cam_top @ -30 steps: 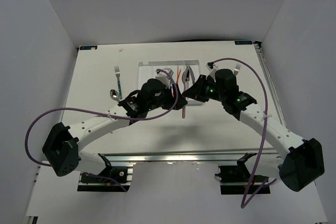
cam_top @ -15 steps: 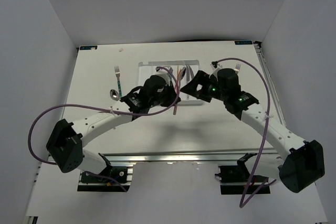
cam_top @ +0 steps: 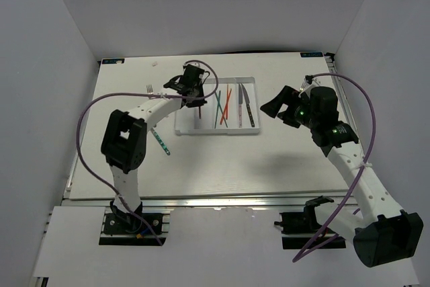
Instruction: Sort the eating utensils into containers
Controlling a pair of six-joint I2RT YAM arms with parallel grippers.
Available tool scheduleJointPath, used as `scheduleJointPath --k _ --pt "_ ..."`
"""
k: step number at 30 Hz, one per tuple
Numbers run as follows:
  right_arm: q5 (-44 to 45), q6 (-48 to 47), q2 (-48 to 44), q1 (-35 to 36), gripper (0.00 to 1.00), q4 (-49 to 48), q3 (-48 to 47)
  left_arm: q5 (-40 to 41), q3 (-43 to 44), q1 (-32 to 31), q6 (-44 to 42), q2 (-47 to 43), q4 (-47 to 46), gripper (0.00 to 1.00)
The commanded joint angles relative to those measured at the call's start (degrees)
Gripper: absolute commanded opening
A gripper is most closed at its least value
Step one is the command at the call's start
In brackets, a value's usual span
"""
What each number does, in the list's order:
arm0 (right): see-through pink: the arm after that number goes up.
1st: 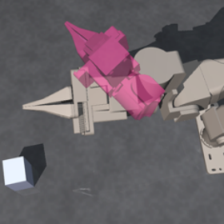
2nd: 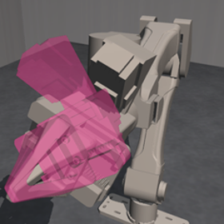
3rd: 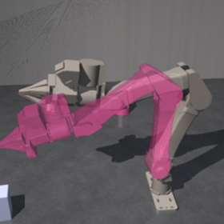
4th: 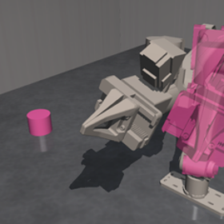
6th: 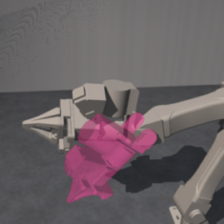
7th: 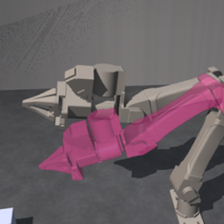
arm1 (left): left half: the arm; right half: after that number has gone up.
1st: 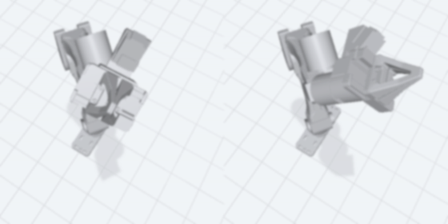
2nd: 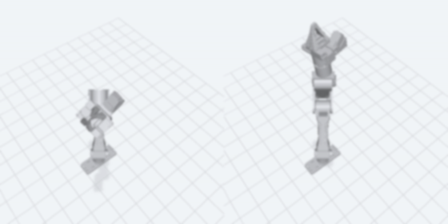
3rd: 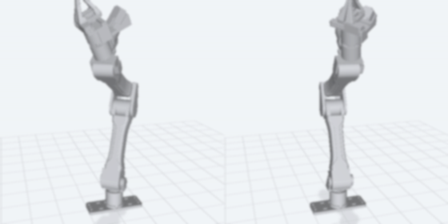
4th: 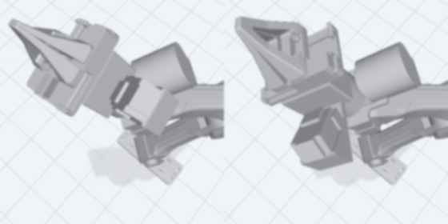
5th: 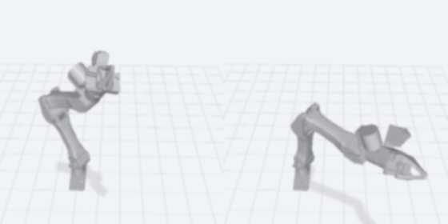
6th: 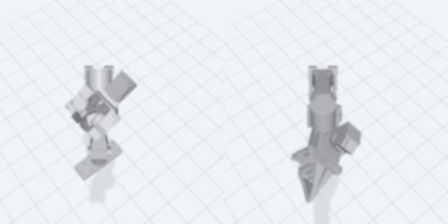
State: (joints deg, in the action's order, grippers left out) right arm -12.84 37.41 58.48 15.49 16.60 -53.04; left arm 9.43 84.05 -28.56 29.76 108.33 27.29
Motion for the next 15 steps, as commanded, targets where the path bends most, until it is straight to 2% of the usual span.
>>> scheduleJointPath --k 1,5,10,15 --pt "-0.78 -3.83 -0.65 -0.37 0.89 2.56 -1.46 1.2 8.04 0.43 -1.98 4.77 4.25 0.0" --pt "-1.05 -5.06 -1.09 -0.54 0.89 3.0 -1.02 1.29 15.34 0.96 -1.72 10.22 6.2 0.0" --pt "-1.05 -6.29 -1.09 -0.63 0.89 3.44 -1.1 0.85 16.5 1.75 -0.84 13.91 6.29 0.01" --pt "-1.05 -6.65 -0.91 -0.63 0.89 3.53 -1.28 -1.07 15.36 1.84 -0.49 13.49 5.41 0.28"
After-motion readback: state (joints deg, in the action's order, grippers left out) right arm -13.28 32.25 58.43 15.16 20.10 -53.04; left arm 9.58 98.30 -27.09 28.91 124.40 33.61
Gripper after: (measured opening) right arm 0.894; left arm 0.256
